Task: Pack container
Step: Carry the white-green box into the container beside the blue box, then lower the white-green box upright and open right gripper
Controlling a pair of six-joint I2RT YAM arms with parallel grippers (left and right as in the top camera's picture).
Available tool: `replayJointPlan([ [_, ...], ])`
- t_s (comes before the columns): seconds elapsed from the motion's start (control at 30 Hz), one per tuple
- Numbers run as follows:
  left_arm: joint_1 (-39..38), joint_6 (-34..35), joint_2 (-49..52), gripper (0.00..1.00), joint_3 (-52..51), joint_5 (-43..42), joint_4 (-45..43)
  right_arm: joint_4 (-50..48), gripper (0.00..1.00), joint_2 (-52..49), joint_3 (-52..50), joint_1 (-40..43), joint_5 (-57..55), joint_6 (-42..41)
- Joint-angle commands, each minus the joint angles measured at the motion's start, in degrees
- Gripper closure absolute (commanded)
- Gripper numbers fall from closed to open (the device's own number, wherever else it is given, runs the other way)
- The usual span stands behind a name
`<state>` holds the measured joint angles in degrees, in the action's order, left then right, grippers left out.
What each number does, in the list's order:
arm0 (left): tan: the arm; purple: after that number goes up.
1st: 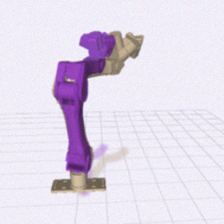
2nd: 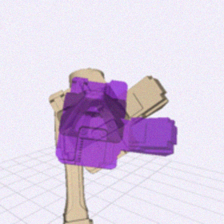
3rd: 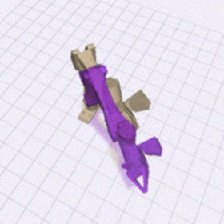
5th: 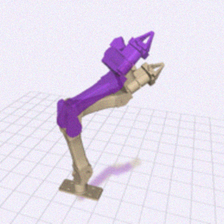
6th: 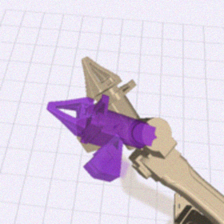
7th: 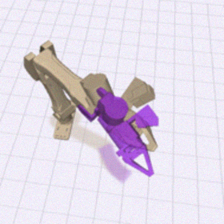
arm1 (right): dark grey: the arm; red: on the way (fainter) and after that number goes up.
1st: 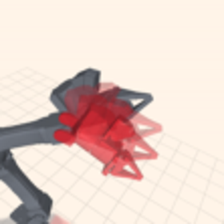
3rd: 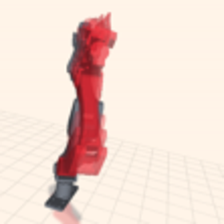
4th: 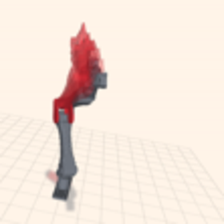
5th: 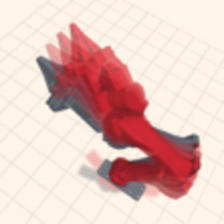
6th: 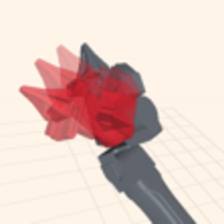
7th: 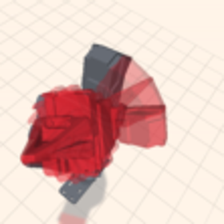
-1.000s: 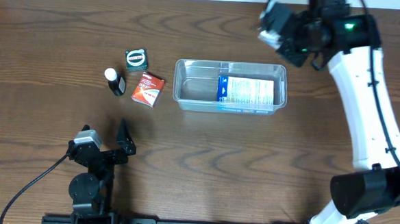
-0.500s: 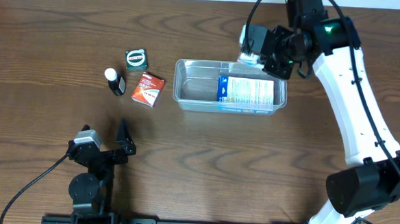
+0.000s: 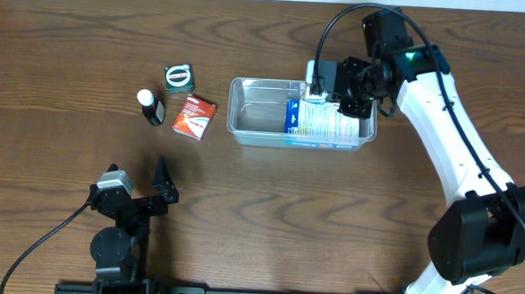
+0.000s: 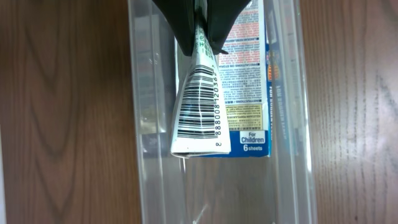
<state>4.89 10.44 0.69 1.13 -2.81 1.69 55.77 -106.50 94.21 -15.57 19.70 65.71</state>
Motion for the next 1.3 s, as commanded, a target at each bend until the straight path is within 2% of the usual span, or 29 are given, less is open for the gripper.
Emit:
replayJointPlan([
  [0.0,0.4,-0.8,-0.1,0.02,-0.9,0.7,2.2,-2.1,0.99,-0.8,-2.1,0.3,1.5,1.0],
  [0.7,0.4,-0.8,-0.1,0.02,-0.9,0.7,2.2,-6.9,0.99,-9.6,-2.8,3.6,0.7,1.1],
  [1.1,0.4,-0.8,-0.1,0.02,-0.9,0.7,2.2,-8.9,0.99,-13.2,-2.8,3.6,-0.5,4.3],
  [1.2,0.4,-0.8,-0.1,0.02,-0.9,0.7,2.2,-9.2,0.98,-13.5,-2.8,3.6,-1.4,4.3],
  [1.27,0.4,-0.8,-0.1,0.02,-0.9,0.7,2.2,-9.3,0.92,-13.5,-2.8,3.6,-1.5,4.2],
])
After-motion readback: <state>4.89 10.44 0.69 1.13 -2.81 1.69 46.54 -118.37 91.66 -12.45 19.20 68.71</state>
